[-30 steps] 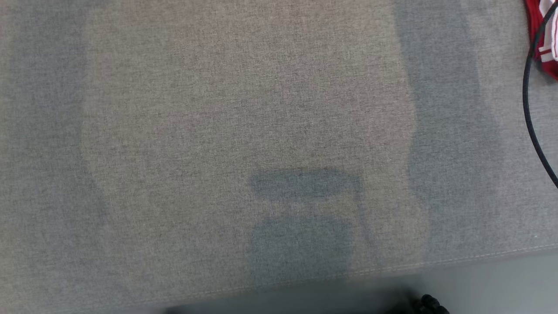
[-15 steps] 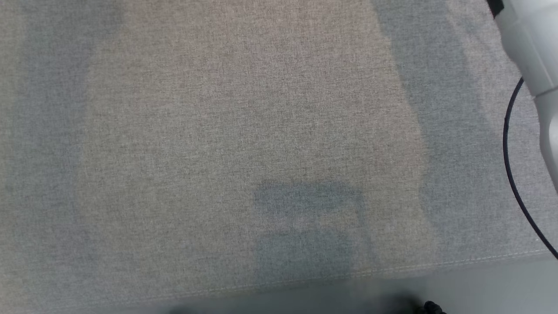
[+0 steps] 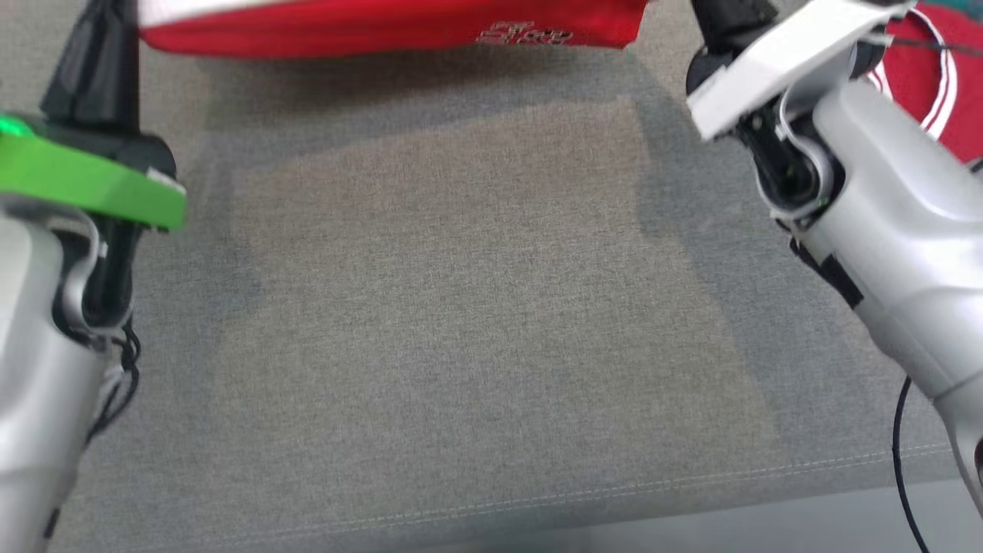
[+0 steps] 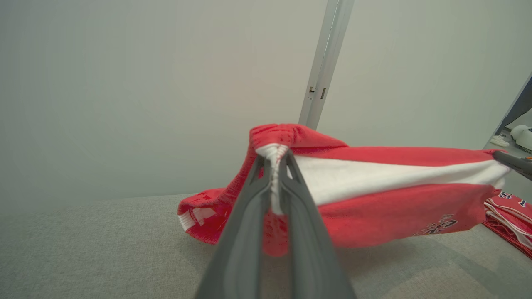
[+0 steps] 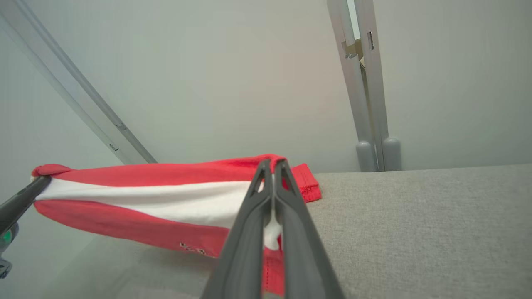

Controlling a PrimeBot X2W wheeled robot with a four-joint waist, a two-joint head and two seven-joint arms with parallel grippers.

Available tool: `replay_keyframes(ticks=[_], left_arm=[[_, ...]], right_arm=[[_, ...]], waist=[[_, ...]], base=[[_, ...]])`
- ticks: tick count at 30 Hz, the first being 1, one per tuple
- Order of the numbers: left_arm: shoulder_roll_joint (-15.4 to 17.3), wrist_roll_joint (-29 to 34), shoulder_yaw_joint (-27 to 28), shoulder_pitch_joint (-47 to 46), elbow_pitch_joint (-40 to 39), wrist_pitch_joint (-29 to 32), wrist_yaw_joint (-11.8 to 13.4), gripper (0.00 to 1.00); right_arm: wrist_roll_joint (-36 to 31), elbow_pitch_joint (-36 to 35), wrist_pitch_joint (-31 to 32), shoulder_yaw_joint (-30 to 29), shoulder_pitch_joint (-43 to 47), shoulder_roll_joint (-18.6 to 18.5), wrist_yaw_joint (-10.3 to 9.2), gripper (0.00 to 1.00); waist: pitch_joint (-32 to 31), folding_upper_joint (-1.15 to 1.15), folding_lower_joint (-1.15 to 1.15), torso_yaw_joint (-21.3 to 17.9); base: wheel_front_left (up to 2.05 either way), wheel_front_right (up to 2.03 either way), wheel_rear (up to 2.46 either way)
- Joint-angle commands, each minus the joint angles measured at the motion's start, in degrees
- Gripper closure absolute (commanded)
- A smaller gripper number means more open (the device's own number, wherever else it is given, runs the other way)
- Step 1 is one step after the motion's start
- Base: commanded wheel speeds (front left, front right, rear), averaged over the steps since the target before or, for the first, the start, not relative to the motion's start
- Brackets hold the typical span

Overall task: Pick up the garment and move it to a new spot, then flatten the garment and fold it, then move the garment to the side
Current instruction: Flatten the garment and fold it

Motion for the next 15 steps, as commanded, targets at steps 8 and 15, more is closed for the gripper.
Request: replay_keyframes(ticks=[8,15], left_arm=[[-4.80,3.92,6.78,19.91,-8.98,-0.37,2.36,1.00],[-9.95,7.98,11.54,31.85,-10.43,-0.38,1.45,1.00]], right_arm=[[3.16,-9.28,-0.61,-0.16,16.31,-4.14,-0.03,1.00],[3.58,-16.02,-0.69,-3.40,29.21,-6.54,-0.04,1.00]], waist=[[-9.37,0.00,0.00,-0.77],[-13.21,0.00,0.00,0.34]], base=[[0.00,0.00,0.00],[0.00,0.00,0.00]])
